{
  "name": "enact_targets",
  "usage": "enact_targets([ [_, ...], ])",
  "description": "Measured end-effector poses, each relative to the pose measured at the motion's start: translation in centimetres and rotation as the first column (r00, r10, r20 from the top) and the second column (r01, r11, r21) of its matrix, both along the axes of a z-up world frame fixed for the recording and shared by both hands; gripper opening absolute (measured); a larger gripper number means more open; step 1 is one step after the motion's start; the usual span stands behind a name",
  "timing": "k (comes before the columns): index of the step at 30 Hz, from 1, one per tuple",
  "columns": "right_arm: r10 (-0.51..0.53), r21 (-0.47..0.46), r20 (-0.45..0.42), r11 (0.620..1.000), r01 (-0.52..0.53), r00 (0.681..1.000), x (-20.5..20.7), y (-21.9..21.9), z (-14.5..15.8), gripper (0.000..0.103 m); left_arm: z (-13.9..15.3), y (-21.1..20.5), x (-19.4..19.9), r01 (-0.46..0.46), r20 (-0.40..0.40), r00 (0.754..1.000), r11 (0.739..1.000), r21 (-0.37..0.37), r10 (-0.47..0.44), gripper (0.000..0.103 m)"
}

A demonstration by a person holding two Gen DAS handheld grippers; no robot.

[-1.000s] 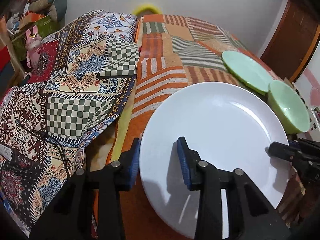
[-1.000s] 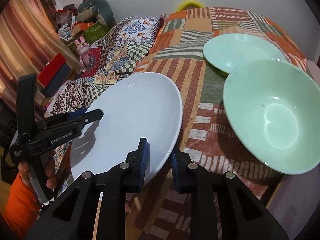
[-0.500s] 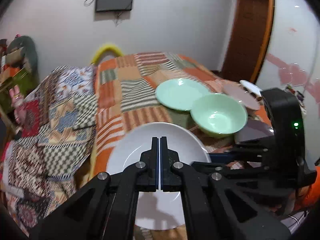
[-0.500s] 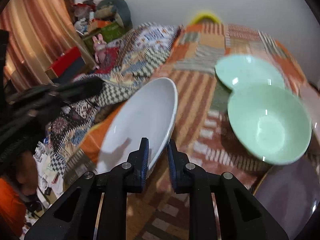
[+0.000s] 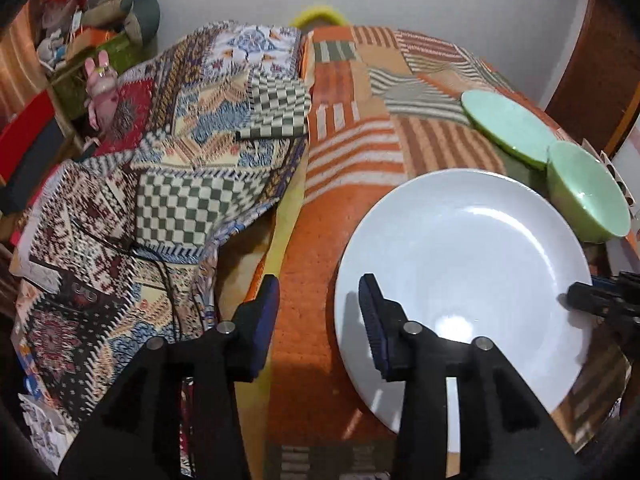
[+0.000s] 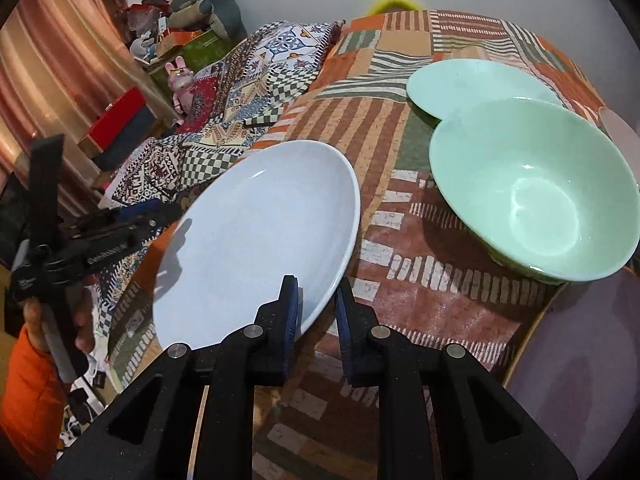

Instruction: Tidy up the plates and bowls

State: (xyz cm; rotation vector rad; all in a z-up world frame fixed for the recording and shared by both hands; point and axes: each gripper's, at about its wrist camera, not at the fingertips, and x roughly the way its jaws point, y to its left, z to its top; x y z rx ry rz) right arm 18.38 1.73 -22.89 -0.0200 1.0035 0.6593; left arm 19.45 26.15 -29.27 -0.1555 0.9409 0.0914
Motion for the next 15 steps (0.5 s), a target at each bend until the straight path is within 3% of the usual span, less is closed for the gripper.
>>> enact_targets([
  [4, 0.000, -0.007, 0.006, 1.000, 0.000, 1.000, 0.2, 0.1, 0.0, 0.017, -1.4, 0.7, 0.5, 0.016, -0.009, 1.000, 0.998, -0.063, -0.016, 0.044],
  [8, -0.020, -0.015, 0.015, 1.000, 0.021, 1.000, 0.4, -0.2, 0.1, 0.026, -1.7, 0.5, 0.9, 0.048, -0.007, 0.999, 0.992, -0.120, -0.049, 0.044],
  [12, -0.027, 0.011, -0.008, 1.000, 0.028, 1.000, 0.6, -0.7, -0.3, 0.026, -2.0, -0.1, 1.4, 0.096, -0.005, 0.995, 0.976, -0.197, -0.099, 0.044],
  [15, -0.018, 0.015, -0.012, 1.000, 0.018, 1.000, 0.6, -0.6, -0.3, 0.026, -1.8, -0.7, 1.4, 0.103, 0.001, 0.995, 0.976, -0.191, -0.104, 0.045],
])
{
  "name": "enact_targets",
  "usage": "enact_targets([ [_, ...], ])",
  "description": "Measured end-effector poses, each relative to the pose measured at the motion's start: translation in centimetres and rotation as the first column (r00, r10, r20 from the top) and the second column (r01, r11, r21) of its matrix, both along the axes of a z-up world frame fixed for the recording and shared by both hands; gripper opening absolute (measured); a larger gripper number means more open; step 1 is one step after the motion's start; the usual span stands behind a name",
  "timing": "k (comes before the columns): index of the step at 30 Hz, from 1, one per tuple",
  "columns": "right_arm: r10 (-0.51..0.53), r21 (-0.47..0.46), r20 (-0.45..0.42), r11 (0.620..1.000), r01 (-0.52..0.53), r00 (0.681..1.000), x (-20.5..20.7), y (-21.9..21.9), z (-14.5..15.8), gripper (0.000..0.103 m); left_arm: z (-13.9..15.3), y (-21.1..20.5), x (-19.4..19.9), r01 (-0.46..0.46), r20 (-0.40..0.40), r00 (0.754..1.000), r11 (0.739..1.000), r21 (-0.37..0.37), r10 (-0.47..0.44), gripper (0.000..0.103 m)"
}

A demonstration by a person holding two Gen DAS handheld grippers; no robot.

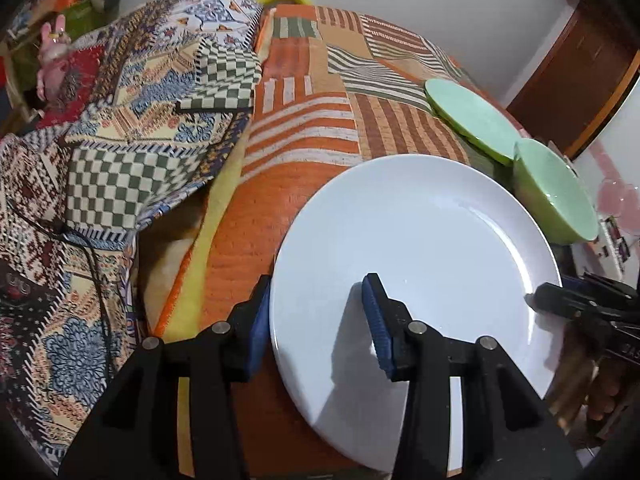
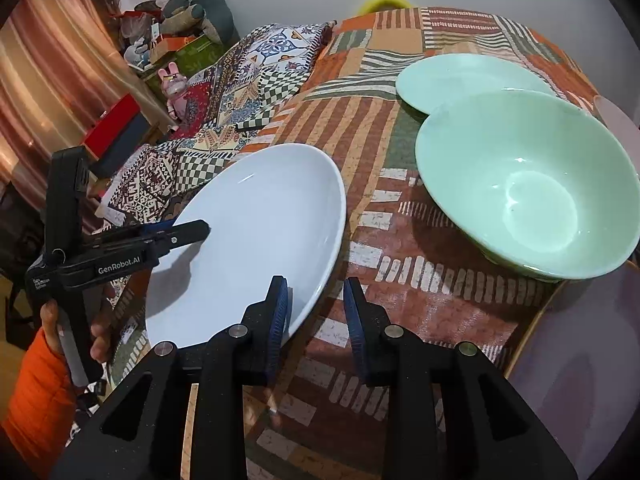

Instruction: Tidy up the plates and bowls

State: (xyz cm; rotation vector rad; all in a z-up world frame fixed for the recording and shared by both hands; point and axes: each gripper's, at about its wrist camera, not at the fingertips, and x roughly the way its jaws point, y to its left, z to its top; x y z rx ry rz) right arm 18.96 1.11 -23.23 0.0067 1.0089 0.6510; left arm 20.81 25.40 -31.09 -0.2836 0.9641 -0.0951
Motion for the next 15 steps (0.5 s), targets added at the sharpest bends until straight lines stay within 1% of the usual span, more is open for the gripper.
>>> enact_targets([
  [2, 0.009, 0.014, -0.010, 1.000, -0.009, 1.000, 0.0, 0.1, -0.2, 0.017, 0.2, -0.1, -0.1, 0.001, 0.004, 1.000, 1.000, 0.001, -0.001, 0.043],
  [3, 0.015, 0.020, -0.017, 1.000, -0.014, 1.000, -0.1, 0.2, -0.2, 0.017, 0.2, 0.0, -0.2, -0.003, 0.007, 1.000, 1.000, 0.007, 0.003, 0.041],
  [6, 0.012, 0.008, -0.001, 1.000, -0.012, 1.000, -0.2, 0.3, -0.1, 0.017, 0.6, -0.1, -0.6, -0.009, 0.008, 1.000, 1.000, 0.015, 0.009, 0.039],
  [10, -0.006, 0.018, -0.007, 1.000, 0.007, 1.000, -0.1, -0.3, 0.0, 0.017, 1.3, -0.3, -1.5, -0.004, 0.027, 1.000, 1.000, 0.007, 0.004, 0.035],
  [15, -0.024, 0.024, -0.005, 0.999, 0.024, 1.000, -0.1, -1.2, 0.3, 0.017, 2.6, -1.1, -2.4, -0.001, 0.057, 0.998, 1.000, 0.008, 0.000, 0.035],
])
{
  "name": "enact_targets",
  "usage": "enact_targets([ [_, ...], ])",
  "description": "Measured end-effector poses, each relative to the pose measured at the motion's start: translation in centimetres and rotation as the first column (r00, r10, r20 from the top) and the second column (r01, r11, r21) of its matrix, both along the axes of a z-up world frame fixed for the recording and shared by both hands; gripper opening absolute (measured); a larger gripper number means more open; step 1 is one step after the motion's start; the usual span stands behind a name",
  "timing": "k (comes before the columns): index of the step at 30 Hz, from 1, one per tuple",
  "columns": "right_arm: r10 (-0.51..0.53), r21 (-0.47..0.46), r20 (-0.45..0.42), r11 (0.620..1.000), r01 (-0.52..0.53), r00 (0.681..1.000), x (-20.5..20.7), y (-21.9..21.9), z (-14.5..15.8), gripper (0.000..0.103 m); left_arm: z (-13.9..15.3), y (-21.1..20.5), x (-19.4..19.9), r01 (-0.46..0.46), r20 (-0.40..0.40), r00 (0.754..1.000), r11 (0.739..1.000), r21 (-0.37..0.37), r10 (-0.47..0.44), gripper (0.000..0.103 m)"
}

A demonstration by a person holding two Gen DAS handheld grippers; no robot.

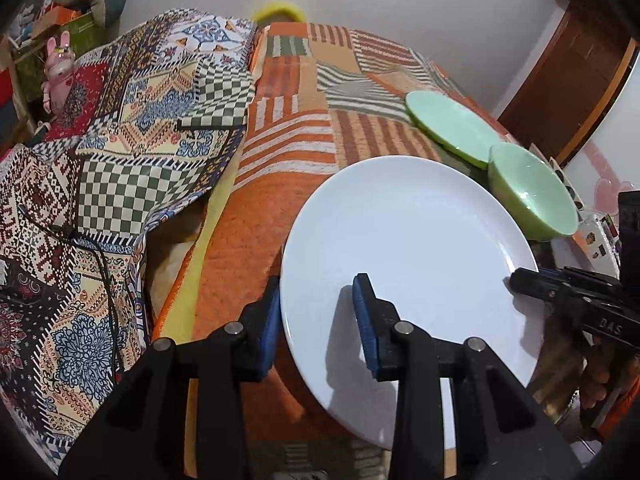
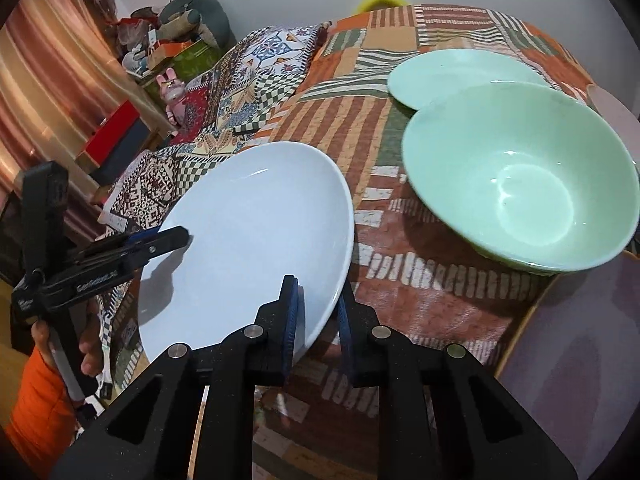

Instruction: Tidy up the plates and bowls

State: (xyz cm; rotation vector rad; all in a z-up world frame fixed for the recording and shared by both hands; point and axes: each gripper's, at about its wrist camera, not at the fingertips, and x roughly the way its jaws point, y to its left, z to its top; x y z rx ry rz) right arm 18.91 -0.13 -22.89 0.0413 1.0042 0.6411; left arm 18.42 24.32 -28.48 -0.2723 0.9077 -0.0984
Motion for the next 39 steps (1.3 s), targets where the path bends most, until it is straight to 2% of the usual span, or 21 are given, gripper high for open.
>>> enact_targets([
  [6, 0.000, 0.006, 0.047, 1.000, 0.000, 0.999, -0.9, -1.0, 1.4, 0.017, 2.4, -1.6, -1.5, -0.002, 0.054, 0.999, 0.999, 0.054, -0.001, 0.030],
  [14, -0.003, 0.055, 0.098, 0.998, -0.003, 0.995, -2.7, -3.7, 4.0, 0.017, 6.4, -3.7, -3.9, 0.005, 0.143, 0.990, 0.998, 0.068, -0.015, 0.030],
  [25, -0.057, 0.087, 0.167, 0.995, 0.043, 0.984, -5.6, -10.0, 7.4, 0.017, 10.9, -10.4, -6.1, 0.091, 0.220, 0.970, 0.993, 0.074, -0.105, 0.030],
  [31, -0.124, 0.082, 0.177, 0.990, 0.111, 0.976, -6.9, -15.3, 7.8, 0.017, 11.3, -15.8, -6.0, 0.176, 0.214, 0.958, 0.981, 0.076, -0.188, 0.030],
  [39, -0.214, 0.064, 0.126, 0.976, 0.207, 0.969, -7.8, -21.9, 6.1, 0.018, 9.8, -23.3, -4.7, 0.301, 0.156, 0.938, 0.950, 0.079, -0.310, 0.030],
])
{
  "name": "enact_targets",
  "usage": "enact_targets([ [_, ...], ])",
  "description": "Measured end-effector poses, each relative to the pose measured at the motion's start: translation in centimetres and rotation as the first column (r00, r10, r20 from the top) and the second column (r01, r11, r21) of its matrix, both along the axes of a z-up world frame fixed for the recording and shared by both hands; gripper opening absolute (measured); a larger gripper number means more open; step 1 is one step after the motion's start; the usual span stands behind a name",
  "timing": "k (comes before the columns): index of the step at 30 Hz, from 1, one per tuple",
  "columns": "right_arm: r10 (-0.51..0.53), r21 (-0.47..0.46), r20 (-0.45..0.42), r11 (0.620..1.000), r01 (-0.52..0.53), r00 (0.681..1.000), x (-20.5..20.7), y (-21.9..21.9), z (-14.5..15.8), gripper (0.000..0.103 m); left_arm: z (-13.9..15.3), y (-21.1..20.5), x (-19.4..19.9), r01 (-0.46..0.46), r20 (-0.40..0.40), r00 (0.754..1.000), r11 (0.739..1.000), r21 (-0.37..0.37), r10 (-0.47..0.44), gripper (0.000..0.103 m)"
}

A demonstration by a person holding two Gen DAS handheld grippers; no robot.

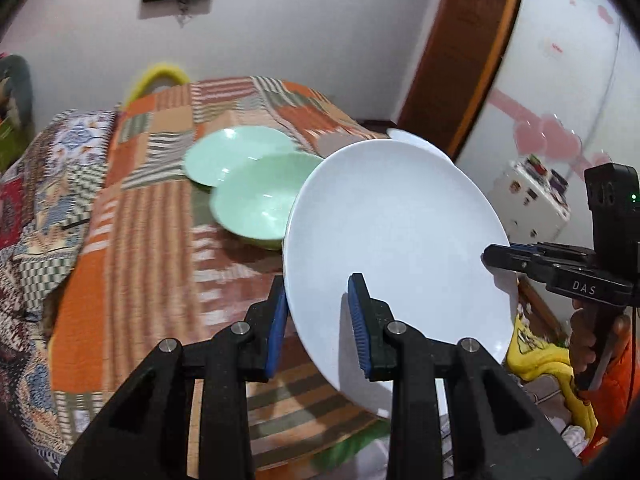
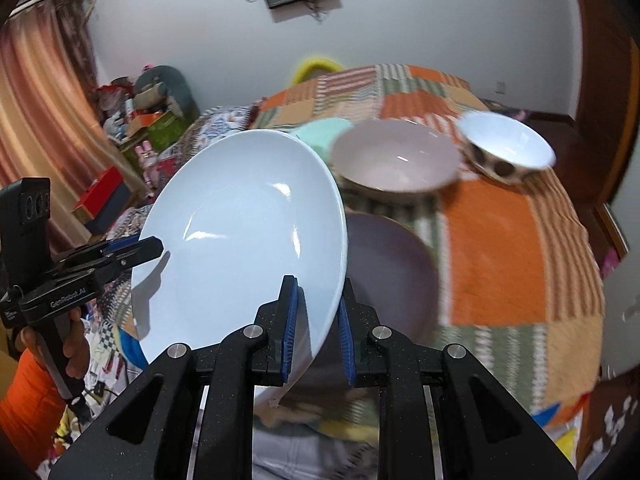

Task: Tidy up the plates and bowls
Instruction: 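Lift the white plate with both tools and lower it onto the purple plate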

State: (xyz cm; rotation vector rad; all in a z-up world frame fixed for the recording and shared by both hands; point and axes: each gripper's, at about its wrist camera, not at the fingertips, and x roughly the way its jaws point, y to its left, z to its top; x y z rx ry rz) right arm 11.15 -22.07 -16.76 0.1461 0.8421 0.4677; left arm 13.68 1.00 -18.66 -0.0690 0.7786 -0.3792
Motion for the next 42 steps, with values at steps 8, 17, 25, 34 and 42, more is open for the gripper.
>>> enact_targets([
  [8, -0.050, -0.017, -0.063, 0.999, 0.049, 0.997, 0.5, -3.5, -2.5, 0.018, -2.5, -4.1, 1.7, 0.054, -0.078, 0.996, 0.998, 0.038, -0.051, 0.030],
  [17, -0.058, -0.036, -0.074, 0.998, 0.055, 0.996, 1.4, -4.0, -3.9, 0.020, -4.9, -4.8, 3.8, 0.061, -0.160, 0.986, 0.996, 0.057, -0.051, 0.030],
  [25, -0.050, -0.040, -0.074, 0.998, 0.047, 0.996, 2.2, -3.6, -4.7, 0.020, -5.8, -4.3, 5.1, 0.021, -0.186, 0.982, 0.999, 0.048, -0.012, 0.030],
  [34, -0.037, -0.029, -0.075, 0.999, 0.035, 0.996, 2.8, -3.2, -5.1, 0.022, -5.3, -4.3, 5.8, -0.007, -0.189, 0.982, 0.996, 0.093, 0.024, 0.030],
  [42, -0.033, -0.061, -0.058, 0.998, 0.029, 0.998, 2.8, -2.5, -5.1, 0.027, -5.2, -4.0, 5.7, -0.018, -0.219, 0.975, 0.996, 0.088, 0.037, 0.030],
])
